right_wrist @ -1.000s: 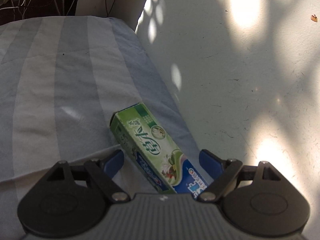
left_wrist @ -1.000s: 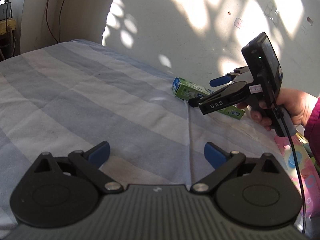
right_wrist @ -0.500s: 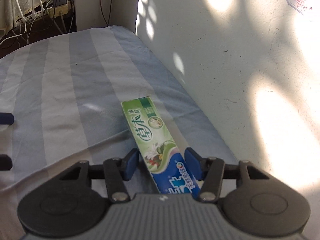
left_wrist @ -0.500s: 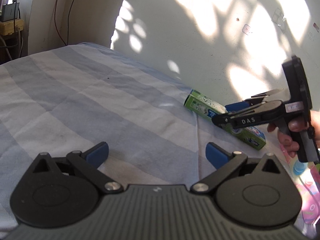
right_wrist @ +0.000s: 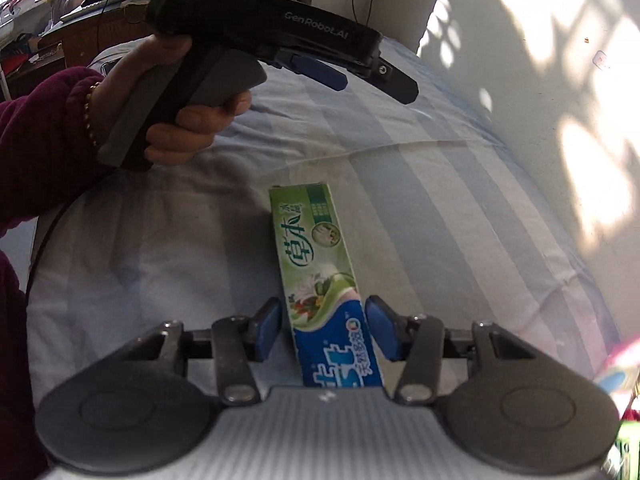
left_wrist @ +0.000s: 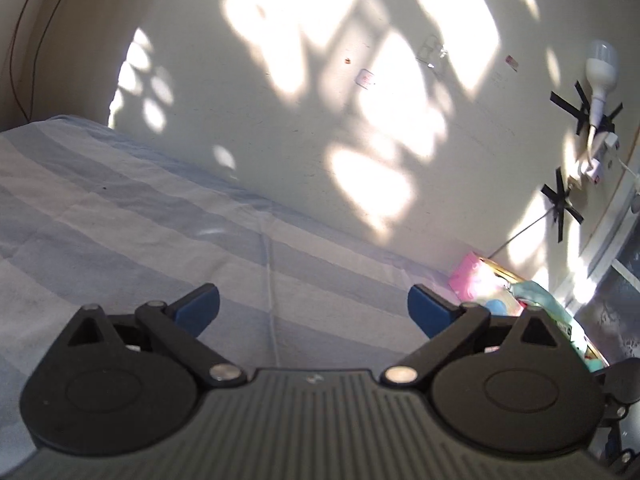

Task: Organize objects
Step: 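Close the right tool around the Crest toothpaste box, then lift the toothpaste box with the right tool over the pink tin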

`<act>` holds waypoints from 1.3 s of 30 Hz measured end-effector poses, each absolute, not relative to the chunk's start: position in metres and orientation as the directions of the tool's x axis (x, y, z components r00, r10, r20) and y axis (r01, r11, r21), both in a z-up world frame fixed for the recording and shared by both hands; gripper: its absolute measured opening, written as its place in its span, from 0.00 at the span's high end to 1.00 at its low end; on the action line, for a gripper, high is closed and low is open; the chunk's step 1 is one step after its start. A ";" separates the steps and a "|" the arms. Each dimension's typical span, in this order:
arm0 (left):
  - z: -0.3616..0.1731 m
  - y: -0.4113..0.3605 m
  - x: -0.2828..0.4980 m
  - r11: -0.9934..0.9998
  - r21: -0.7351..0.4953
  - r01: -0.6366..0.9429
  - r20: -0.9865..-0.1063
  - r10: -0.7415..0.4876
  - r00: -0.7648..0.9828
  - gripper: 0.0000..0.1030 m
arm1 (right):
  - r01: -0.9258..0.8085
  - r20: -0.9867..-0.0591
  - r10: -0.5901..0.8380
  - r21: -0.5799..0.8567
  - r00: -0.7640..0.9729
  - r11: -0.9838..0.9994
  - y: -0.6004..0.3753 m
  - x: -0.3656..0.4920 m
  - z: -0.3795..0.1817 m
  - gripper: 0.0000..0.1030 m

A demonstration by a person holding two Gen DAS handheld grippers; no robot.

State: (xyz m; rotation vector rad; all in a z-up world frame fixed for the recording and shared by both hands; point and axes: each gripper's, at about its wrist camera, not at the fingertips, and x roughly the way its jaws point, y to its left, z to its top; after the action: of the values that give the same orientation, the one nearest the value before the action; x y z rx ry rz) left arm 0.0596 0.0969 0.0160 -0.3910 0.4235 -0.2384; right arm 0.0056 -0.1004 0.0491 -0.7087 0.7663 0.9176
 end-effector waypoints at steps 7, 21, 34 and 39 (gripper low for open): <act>0.022 0.068 0.039 0.855 -0.400 0.330 -0.335 -0.472 0.815 0.08 | -0.648 -0.595 0.504 -0.036 0.626 0.761 -0.199 -0.071 0.051 0.25; -0.010 0.037 0.017 0.869 -0.386 0.310 -0.526 -0.484 0.699 0.22 | -0.518 -0.594 0.450 0.063 0.667 0.853 -0.230 -0.062 0.010 0.32; 0.065 -0.023 0.004 0.864 -0.288 0.413 -0.413 -0.501 0.761 0.28 | -0.416 -0.411 0.378 -0.003 0.829 0.909 -0.270 -0.094 0.042 0.43; 0.093 -0.084 0.023 0.840 -0.240 0.486 -0.348 -0.542 0.765 0.28 | -0.325 -0.336 0.294 -0.039 0.895 0.945 -0.314 -0.085 0.063 0.43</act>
State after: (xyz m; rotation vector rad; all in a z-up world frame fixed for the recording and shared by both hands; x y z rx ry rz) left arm 0.0235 -0.0837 0.0931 -0.1389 0.4204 -0.5600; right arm -0.0855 -0.3135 0.0628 -0.0951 0.3337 0.3216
